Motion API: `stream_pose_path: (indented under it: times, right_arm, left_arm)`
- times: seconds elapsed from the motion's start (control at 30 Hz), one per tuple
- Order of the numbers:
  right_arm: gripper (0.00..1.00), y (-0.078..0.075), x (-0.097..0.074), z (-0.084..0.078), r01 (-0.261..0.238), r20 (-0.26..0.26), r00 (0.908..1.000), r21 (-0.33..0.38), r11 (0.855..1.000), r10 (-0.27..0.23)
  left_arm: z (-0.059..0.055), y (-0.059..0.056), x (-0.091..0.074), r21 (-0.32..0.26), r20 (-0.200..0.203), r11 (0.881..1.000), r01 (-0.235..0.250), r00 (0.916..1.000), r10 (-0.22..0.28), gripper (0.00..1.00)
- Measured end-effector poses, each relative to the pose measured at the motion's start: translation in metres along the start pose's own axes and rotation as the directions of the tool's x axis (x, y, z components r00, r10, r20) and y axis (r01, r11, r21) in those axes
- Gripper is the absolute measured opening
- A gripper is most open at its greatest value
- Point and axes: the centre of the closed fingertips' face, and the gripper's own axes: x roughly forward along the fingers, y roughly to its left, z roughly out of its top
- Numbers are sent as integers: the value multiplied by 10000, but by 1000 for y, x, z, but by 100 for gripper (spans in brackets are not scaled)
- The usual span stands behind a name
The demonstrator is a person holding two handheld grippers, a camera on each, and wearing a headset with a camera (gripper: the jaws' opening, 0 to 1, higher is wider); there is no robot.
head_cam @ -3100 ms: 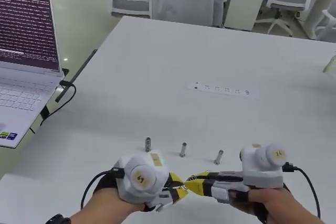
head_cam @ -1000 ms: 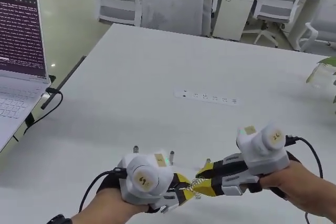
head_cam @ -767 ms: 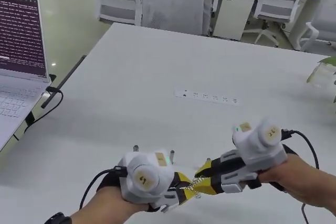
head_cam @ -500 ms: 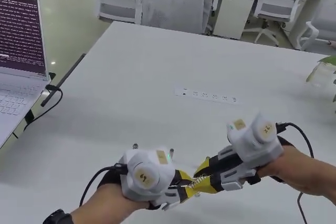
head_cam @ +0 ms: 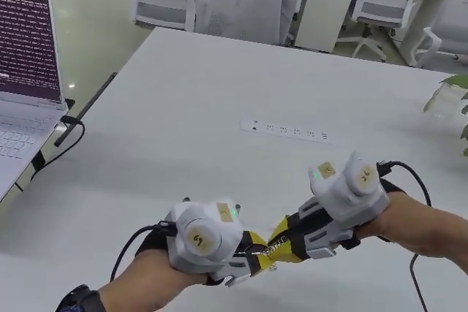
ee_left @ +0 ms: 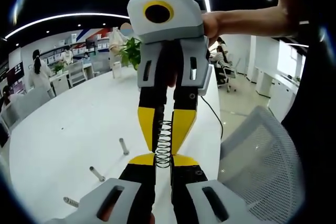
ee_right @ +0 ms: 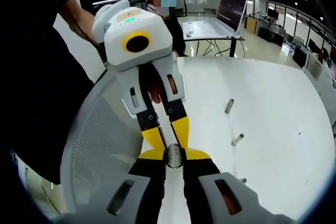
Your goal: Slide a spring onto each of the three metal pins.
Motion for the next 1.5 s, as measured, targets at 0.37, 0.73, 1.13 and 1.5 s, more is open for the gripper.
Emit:
stream_pose_path:
  times: [0.37, 0.73, 1.13, 1.5]
  right_arm:
    - [9, 3, 2, -2, -138, -486, 9988, -687, 9975, 104]
    - [8, 3, 8, -4, 17, -677, 9977, -688, 9976, -63]
    - [8, 5, 13, -4, 100, -530, 9985, -487, 9988, -126]
    - [8, 0, 12, -13, 315, -524, 9981, -145, 9994, -322]
  left_arm:
    - [-2, -3, 1, 45, 0, 9999, 137, 9999, -137, 2]
    - [-8, -3, 1, -32, -62, 10000, -63, 10000, 63, 3]
    - [-14, 0, -4, -235, -154, 9993, -295, 9995, 291, 8]
    - [-20, 6, -11, -656, -149, 9965, -516, 9986, 508, 13]
